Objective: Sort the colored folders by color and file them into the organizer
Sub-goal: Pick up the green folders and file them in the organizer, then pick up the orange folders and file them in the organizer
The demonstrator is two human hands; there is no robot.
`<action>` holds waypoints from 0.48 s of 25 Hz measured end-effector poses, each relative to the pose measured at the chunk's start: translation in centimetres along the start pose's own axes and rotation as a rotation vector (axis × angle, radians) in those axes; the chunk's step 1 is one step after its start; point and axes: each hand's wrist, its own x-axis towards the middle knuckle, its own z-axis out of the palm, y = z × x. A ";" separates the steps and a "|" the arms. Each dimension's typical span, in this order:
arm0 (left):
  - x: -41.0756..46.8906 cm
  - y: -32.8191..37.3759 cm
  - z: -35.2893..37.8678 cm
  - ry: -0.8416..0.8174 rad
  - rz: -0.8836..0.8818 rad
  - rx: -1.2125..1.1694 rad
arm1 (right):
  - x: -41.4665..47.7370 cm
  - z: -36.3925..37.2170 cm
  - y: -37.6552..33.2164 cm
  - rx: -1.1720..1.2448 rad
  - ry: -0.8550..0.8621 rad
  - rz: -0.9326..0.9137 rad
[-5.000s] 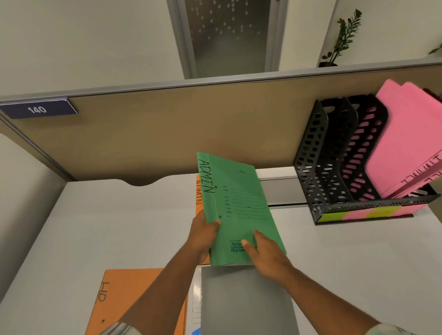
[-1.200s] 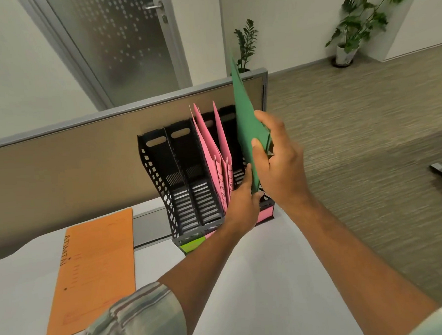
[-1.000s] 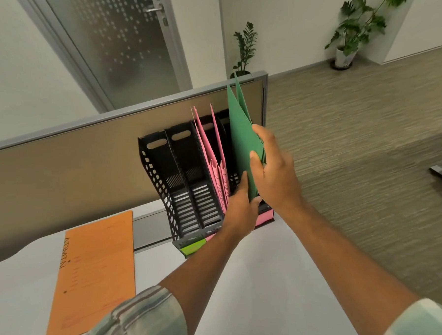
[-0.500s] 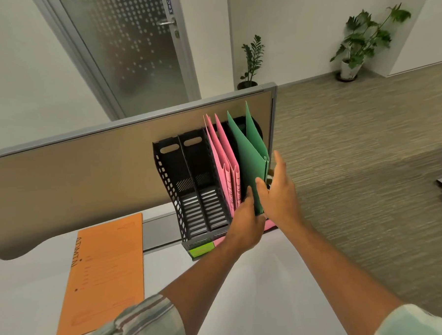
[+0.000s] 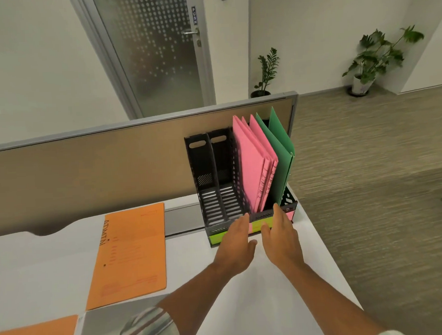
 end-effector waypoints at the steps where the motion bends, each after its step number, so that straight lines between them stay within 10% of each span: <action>1: -0.9 -1.0 -0.4 0.010 -0.004 0.042 | -0.9 0.5 -0.5 -0.043 -0.005 -0.019; 12: -11.4 -13.1 -6.5 0.015 -0.087 0.340 | -9.8 8.4 -8.3 -0.287 -0.091 -0.233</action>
